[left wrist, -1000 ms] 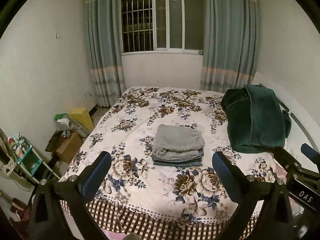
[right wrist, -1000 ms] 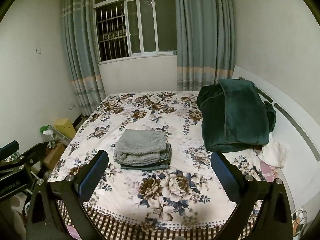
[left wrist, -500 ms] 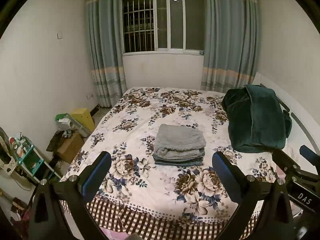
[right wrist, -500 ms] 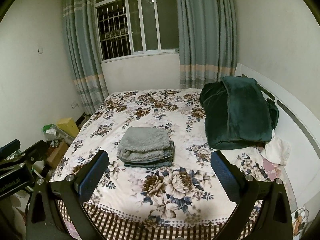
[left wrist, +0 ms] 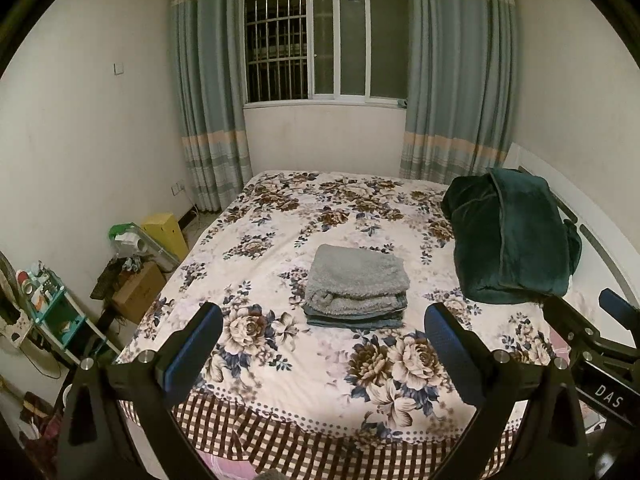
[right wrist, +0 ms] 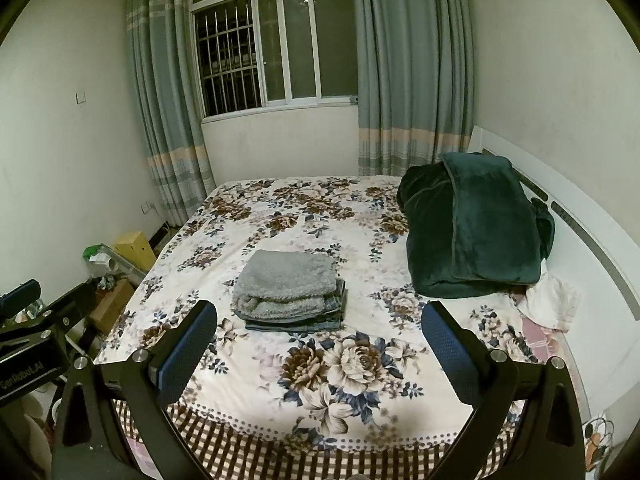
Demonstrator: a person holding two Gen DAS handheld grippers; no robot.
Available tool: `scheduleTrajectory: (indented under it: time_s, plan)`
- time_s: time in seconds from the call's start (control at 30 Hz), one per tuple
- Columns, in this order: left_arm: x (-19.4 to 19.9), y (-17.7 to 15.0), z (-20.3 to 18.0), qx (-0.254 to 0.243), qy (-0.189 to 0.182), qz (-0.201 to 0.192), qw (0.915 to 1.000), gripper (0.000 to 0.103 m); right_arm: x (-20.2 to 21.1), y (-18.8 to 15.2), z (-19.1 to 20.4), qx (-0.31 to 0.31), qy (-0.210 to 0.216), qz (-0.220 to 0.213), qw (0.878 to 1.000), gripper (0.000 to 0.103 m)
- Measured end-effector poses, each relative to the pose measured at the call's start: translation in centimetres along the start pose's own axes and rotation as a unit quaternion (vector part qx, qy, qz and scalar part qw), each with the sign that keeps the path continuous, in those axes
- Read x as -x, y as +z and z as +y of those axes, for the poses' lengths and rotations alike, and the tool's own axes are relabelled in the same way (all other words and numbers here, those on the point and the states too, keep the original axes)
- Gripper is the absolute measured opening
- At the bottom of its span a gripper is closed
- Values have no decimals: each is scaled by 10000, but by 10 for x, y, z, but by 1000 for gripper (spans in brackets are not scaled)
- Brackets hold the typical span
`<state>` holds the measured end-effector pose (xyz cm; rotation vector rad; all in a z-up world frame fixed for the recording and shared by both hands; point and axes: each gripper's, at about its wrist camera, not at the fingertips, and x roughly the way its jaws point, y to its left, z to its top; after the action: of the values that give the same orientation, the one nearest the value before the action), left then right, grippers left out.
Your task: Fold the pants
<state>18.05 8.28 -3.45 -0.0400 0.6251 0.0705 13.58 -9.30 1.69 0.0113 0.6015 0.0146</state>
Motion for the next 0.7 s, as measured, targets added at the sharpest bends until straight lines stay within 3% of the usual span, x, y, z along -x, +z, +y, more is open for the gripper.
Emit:
scheduleTrajectory:
  time_s: [0.7]
  plan:
    - [4,-5,-1,-42,51,-10,10000,103,0,2,-5,54,-38,-39,10000,103]
